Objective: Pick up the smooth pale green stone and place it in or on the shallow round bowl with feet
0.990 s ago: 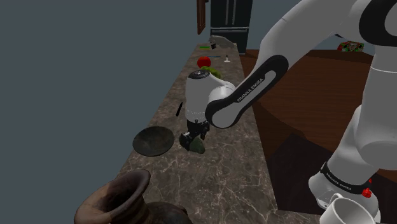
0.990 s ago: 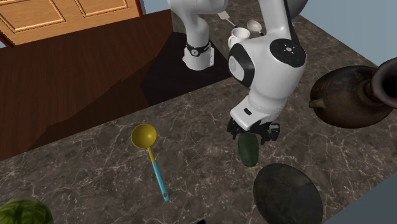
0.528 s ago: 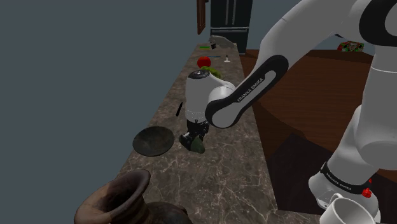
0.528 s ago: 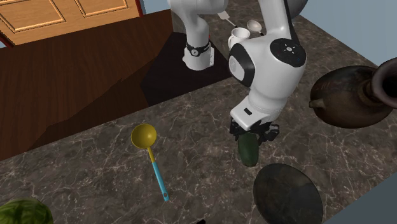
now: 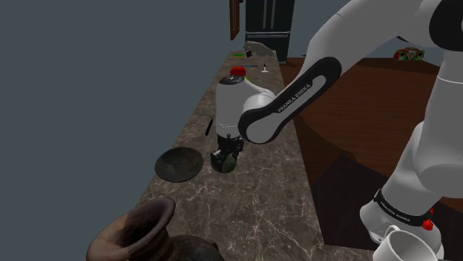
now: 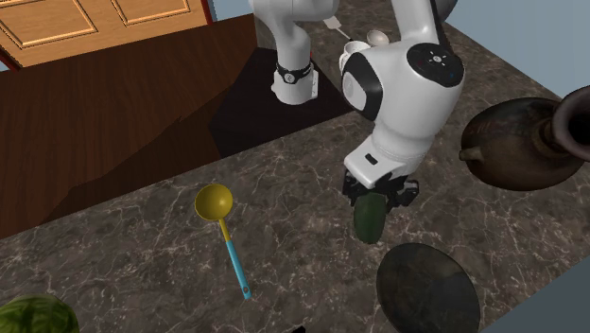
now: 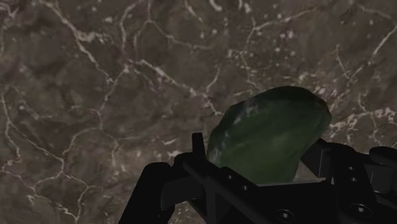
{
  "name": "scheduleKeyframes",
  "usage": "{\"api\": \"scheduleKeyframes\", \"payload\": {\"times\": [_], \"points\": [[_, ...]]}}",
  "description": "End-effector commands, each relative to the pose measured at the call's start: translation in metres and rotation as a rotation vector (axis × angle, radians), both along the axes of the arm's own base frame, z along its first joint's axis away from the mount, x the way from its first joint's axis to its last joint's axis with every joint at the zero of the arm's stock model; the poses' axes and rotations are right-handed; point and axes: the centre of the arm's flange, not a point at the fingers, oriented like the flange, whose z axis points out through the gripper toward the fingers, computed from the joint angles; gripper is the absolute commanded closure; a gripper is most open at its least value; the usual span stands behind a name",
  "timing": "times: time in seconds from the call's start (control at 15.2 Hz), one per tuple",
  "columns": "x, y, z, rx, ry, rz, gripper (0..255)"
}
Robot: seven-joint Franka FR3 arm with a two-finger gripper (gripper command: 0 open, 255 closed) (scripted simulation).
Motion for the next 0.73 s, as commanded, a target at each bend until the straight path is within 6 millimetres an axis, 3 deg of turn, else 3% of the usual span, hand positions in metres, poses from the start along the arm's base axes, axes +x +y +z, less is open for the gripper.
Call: {"api": "scheduleKeyframes", "payload": {"times": [0.0, 0.66], "points": [[0.000, 0.000, 0.011, 0.000, 0.000, 0.000, 255], [0.000, 0.000, 0.064, 0.000, 0.000, 0.000, 255]]}}
